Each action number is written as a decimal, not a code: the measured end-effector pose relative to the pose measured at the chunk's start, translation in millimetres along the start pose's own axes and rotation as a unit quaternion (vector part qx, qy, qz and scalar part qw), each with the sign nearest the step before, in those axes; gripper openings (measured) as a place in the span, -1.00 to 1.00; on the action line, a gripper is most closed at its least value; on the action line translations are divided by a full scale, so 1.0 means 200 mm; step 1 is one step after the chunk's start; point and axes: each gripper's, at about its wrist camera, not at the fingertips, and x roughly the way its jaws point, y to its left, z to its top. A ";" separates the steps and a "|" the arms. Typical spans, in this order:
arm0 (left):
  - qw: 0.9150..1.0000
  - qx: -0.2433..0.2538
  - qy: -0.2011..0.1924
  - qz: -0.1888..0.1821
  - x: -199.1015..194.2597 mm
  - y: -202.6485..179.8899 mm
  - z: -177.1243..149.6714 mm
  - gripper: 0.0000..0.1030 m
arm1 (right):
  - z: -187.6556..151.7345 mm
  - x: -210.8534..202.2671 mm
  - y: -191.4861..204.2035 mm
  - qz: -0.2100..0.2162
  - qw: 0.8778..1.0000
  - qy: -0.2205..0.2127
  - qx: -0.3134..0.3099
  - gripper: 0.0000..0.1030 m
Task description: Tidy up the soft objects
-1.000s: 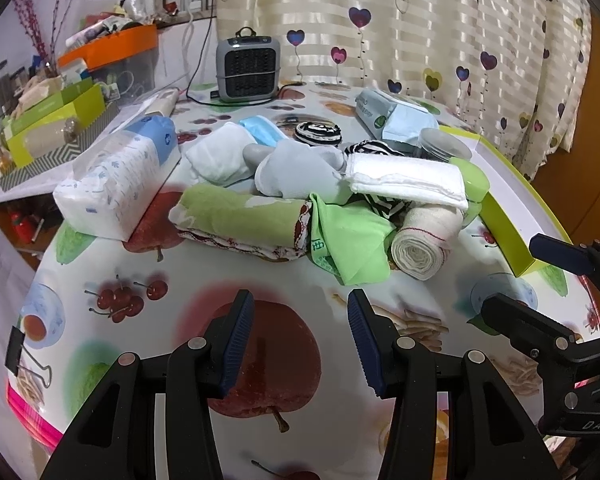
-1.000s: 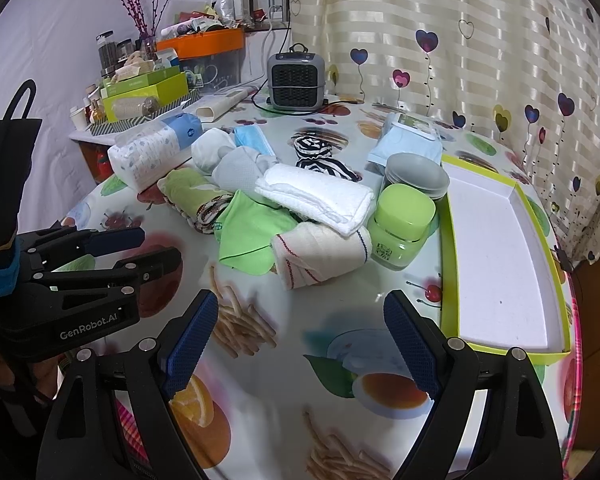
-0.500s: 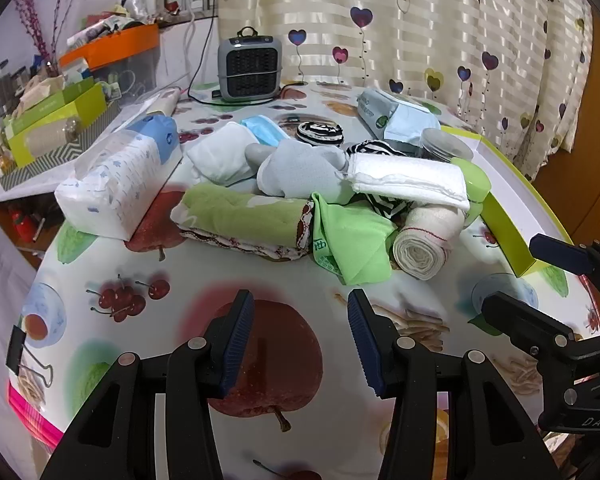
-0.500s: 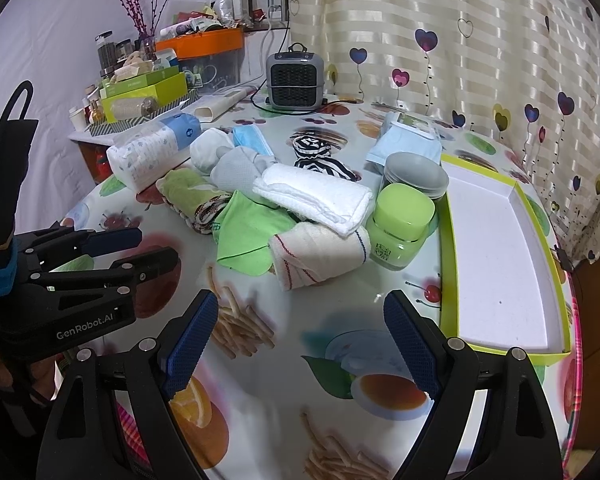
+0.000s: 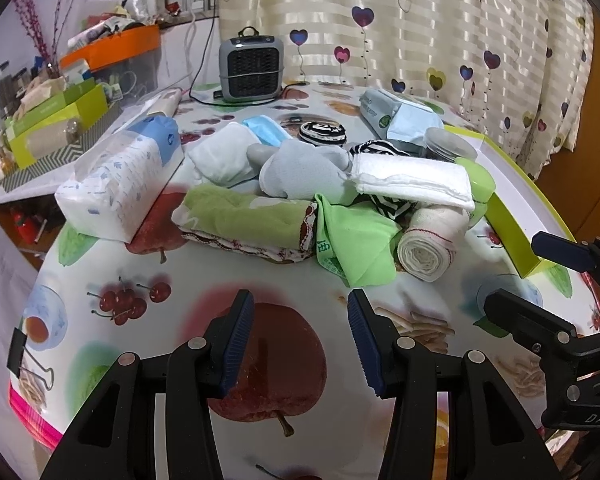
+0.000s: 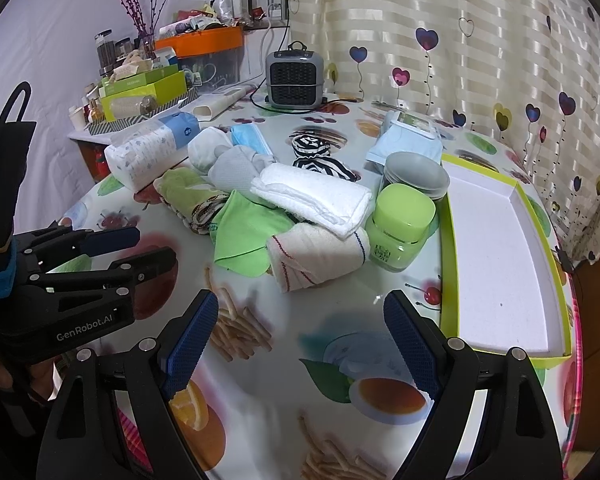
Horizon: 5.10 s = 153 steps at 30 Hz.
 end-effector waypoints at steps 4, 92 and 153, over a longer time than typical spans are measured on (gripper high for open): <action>1.000 -0.003 0.003 -0.003 0.00 0.01 0.00 -0.07 | 0.00 0.02 0.00 0.001 1.000 0.002 -0.002 0.66; 0.961 -0.252 0.022 -0.108 0.35 0.46 0.21 -0.68 | 0.32 0.32 0.08 -0.017 0.991 -0.005 -0.131 -0.52; 0.979 0.032 -0.081 -0.183 -0.03 -0.48 0.41 -0.72 | 0.10 -0.12 -0.60 -0.072 0.990 -0.078 0.096 -0.52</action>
